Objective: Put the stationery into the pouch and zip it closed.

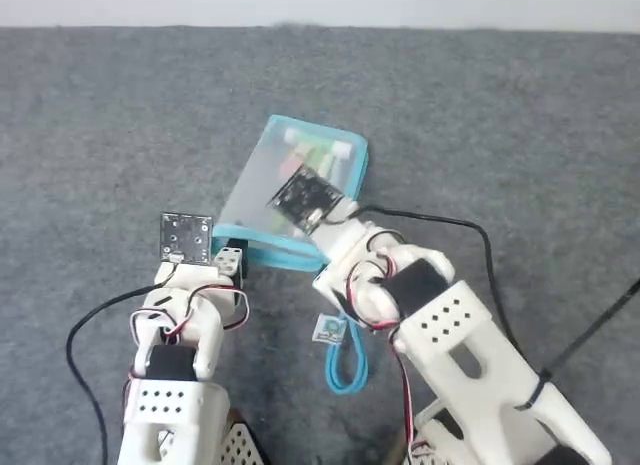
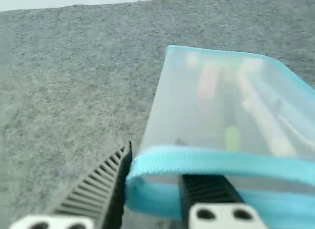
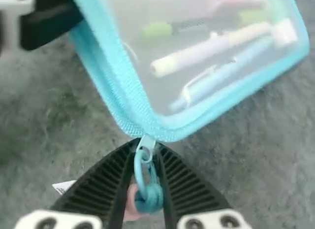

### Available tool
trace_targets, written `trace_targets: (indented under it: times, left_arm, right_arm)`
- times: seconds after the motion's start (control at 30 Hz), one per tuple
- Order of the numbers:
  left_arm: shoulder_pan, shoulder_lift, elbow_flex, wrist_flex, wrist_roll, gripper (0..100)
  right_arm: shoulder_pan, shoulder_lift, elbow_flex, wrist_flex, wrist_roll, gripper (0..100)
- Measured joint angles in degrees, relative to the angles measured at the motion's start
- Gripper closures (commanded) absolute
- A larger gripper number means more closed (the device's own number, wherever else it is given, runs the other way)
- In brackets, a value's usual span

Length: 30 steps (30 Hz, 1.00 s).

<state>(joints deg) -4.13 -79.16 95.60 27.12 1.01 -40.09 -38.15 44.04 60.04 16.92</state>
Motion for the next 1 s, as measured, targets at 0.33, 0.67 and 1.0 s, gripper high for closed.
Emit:
trace_targets:
  times: [0.33, 0.67, 1.0]
  left_arm:
    - [4.66, 0.0, 0.0, -0.53, -14.95, 89]
    - [5.36, 0.0, -0.09, -0.53, -19.78, 99]
    - [6.24, 0.0, 0.7, -2.37, -20.22, 88]
  right_arm:
    - [-1.41, -0.09, 1.41, 3.6, 9.85, 99.3]
    - [-1.32, -0.09, 1.41, 3.69, 10.11, 99.3]
    - [6.07, -0.09, 1.41, 3.69, 5.98, 99.3]
